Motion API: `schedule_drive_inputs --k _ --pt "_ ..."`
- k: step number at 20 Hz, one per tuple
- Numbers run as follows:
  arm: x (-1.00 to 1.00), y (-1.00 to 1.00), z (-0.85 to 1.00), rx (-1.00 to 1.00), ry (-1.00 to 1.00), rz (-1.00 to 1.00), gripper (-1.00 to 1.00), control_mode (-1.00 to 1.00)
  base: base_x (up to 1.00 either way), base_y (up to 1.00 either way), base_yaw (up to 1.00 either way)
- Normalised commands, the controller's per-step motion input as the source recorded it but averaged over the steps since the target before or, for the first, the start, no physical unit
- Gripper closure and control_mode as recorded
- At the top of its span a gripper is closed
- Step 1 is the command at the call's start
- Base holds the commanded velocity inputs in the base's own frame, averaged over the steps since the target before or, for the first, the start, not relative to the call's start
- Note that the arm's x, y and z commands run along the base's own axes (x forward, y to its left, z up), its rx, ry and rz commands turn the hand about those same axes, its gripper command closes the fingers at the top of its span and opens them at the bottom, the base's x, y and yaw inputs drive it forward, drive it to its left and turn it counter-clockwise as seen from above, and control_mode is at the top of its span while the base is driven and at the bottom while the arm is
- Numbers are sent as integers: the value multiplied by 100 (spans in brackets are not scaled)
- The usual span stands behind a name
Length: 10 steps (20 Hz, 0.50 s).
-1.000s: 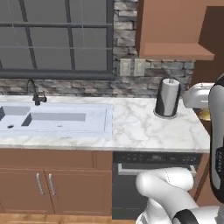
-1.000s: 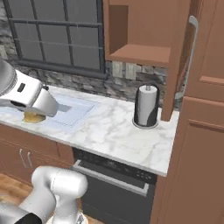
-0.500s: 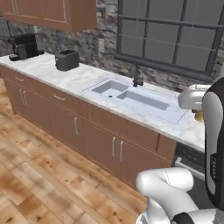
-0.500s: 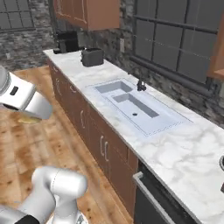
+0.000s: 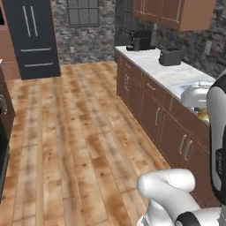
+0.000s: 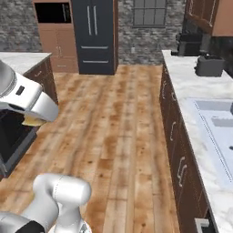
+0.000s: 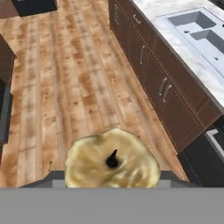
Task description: Get the candle and the beer from the cabinet and move them to the dining counter.
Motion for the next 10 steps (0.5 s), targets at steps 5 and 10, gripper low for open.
schedule_drive_inputs --k 5,10 --pt "0 0 0 0 0 0 100 100 -100 72 53" --pt "0 0 0 0 0 0 100 100 -100 99 34"
